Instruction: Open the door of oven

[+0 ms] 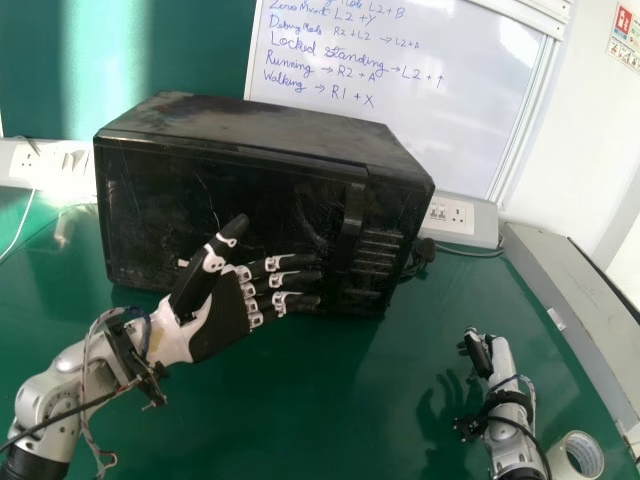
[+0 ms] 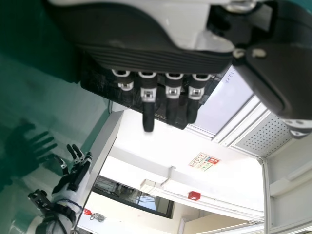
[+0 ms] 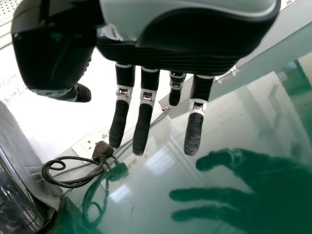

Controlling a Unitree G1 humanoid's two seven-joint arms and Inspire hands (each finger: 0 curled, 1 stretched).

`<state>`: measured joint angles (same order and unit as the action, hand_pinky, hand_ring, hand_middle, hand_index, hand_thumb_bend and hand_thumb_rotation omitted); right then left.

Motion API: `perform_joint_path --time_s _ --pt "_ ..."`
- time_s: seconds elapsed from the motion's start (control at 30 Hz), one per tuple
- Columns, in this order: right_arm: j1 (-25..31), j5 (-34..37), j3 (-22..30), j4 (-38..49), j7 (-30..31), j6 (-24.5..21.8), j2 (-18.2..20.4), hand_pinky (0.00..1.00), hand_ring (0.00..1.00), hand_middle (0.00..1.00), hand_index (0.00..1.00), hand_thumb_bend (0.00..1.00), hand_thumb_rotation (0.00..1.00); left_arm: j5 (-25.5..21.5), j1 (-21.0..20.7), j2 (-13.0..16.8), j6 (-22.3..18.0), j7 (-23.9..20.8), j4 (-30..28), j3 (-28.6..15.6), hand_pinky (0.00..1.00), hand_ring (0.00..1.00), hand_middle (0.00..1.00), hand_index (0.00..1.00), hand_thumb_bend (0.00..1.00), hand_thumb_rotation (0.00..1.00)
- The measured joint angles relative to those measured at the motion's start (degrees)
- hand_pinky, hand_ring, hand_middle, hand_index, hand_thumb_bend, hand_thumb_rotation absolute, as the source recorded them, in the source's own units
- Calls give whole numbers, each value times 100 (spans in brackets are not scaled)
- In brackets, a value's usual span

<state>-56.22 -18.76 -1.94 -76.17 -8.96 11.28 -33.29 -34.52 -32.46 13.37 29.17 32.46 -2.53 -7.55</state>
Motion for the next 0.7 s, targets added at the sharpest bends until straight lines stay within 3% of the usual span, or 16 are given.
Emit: perform_joint_path --time_s 0.13,0.3,0.6,0.7 --pt "0 18 7 0 2 5 2 41 47 53 49 52 14 59 -40 -6 -84 68 97 30 64 94 100 98 87 87" --pt "0 13 -2 0 14 59 5 39 45 51 49 52 14 253 -177 25 -266 149 296 114 77 100 100 100 99 91" --pt "0 14 -20 -1 14 86 8 41 47 52 49 52 14 541 -327 34 -580 339 608 249 95 100 100 100 100 93" --pt "0 10 -27 -1 3 89 9 40 46 51 49 52 14 640 -462 33 -681 406 771 259 95 100 100 100 100 93"
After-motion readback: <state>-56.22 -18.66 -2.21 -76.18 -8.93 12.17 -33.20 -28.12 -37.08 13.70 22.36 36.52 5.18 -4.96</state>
